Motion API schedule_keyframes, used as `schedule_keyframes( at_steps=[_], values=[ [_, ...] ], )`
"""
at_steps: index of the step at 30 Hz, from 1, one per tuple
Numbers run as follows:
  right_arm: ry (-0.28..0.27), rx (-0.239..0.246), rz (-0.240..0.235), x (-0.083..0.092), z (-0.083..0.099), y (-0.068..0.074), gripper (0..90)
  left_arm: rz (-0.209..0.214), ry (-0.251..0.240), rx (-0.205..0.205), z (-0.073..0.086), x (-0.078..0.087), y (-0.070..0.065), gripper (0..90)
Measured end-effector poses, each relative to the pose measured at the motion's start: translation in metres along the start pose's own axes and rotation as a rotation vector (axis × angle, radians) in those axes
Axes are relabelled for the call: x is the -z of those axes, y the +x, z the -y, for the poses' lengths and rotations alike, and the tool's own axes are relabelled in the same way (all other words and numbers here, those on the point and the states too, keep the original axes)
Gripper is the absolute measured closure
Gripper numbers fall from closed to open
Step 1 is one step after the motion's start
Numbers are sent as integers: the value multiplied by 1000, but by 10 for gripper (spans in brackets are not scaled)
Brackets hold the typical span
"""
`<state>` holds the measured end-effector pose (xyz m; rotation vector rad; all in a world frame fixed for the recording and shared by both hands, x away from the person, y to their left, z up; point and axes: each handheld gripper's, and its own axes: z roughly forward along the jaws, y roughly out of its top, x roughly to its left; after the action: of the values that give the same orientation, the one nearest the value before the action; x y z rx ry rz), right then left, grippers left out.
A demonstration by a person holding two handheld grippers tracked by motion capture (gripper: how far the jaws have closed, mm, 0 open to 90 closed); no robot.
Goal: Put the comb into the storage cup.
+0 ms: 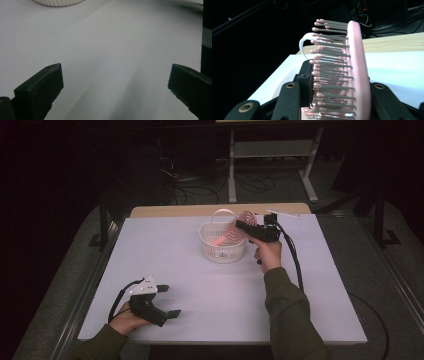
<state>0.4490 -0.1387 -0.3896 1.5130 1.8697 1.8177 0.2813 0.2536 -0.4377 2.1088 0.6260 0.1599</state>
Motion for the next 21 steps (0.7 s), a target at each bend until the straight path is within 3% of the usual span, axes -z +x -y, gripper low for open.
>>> schedule_keyframes(
  at_steps=[7, 21],
  values=[
    [3, 29, 23, 0, 0, 0, 578, 0, 0, 0, 0, 0, 0, 0],
    [25, 159, 100, 5, -1, 4, 484, 3, 2, 1, 0, -1, -1, 0]
  ],
)
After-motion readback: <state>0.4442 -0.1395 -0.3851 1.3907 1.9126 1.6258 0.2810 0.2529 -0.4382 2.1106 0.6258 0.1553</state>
